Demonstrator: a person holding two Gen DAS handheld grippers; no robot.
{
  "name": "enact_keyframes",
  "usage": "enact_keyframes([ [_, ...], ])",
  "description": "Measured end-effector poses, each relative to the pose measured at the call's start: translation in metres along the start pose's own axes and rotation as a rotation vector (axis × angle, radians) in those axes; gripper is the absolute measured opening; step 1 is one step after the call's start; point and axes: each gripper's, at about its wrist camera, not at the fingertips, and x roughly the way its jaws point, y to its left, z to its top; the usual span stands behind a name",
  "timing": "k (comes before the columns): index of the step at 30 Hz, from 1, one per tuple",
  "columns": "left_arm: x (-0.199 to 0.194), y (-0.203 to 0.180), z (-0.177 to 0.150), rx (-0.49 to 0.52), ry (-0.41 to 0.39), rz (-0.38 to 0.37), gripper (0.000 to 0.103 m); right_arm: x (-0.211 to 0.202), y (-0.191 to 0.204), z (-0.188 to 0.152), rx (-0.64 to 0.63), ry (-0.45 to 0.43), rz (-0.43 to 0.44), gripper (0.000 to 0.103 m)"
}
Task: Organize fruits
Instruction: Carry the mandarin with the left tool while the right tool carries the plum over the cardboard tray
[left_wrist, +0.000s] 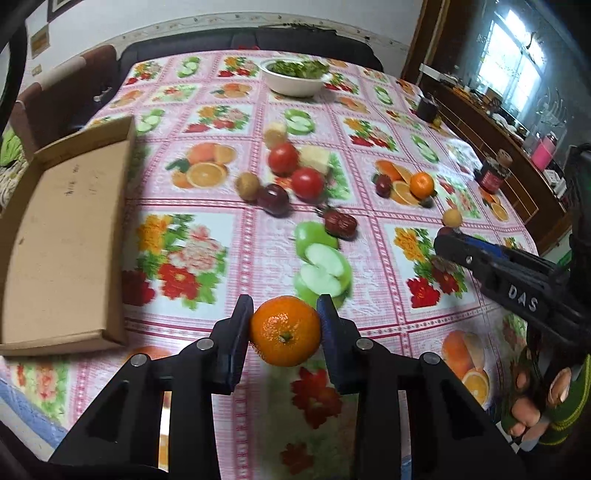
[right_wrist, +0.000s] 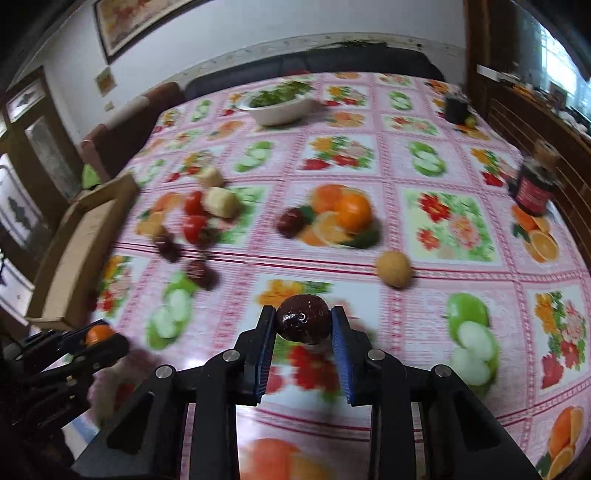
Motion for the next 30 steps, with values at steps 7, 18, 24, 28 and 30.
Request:
enact_keyframes([
  [7, -0.023, 0.04, 0.008, -0.058, -0.049, 0.064, 0.033, 0.002, 0.057, 0.011, -0.087, 0.014, 0.122, 0.03],
  [18, -0.053, 0.131, 0.015, -0.216, -0.117, 0.189, 0.033, 0.013, 0.154, 0.03, -0.236, 0.046, 0.308, 0.03],
  [24, -0.055, 0.17, 0.011, -0.281, -0.12, 0.243, 0.033, 0.027, 0.207, 0.037, -0.312, 0.071, 0.385, 0.03],
  [28, -0.053, 0.187, 0.007, -0.314, -0.114, 0.254, 0.033, 0.035, 0.228, 0.04, -0.342, 0.092, 0.419, 0.03],
  [30, -0.051, 0.195, 0.005, -0.327, -0.109, 0.258, 0.033, 0.038, 0.235, 0.041, -0.35, 0.101, 0.431, 0.03],
])
